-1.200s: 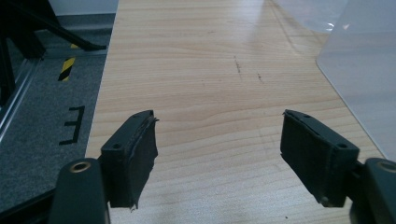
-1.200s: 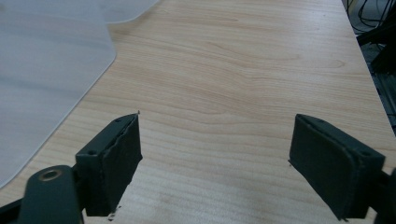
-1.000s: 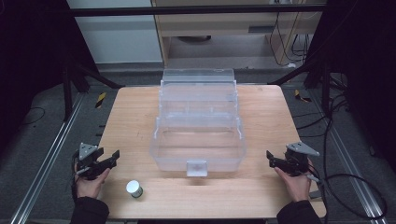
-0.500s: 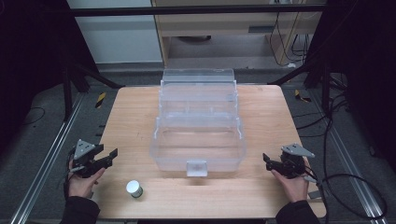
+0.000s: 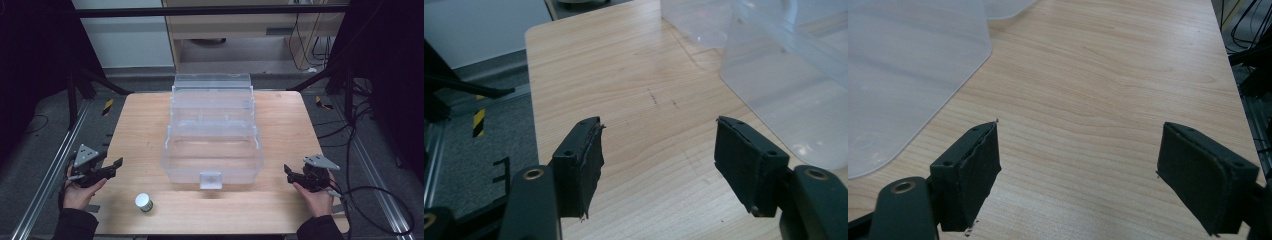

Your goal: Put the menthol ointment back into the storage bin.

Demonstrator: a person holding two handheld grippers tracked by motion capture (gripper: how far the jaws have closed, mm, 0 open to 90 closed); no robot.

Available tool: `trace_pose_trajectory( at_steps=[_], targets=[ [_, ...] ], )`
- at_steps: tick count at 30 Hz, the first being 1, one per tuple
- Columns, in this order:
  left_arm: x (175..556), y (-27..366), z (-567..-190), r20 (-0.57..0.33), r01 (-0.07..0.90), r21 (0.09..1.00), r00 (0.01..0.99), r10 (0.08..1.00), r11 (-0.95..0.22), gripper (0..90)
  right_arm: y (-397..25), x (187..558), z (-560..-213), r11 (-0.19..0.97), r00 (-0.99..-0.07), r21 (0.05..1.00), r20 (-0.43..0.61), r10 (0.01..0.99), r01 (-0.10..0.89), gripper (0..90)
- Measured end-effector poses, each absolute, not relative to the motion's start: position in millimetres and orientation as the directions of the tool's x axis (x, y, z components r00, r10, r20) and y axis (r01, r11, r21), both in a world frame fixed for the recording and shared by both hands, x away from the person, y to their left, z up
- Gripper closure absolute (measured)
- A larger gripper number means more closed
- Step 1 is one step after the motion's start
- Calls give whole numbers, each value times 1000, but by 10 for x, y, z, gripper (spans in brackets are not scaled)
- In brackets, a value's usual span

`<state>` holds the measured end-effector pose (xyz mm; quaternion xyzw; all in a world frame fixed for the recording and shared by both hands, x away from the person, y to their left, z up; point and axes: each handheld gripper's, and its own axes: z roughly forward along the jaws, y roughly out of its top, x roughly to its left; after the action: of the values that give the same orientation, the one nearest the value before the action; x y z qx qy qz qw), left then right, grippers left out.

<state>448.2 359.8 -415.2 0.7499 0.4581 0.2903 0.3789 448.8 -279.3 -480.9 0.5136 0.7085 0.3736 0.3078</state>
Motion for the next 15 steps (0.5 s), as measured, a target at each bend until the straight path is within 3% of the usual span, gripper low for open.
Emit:
trace_pose_trajectory(
  at_steps=[15],
  targets=[
    [4431, 3539, -3977, 140, 430, 775, 599, 789, -464, 333, -2762, 4490, -4842, 223, -309, 831, -65, 949, 510, 169]
  ],
)
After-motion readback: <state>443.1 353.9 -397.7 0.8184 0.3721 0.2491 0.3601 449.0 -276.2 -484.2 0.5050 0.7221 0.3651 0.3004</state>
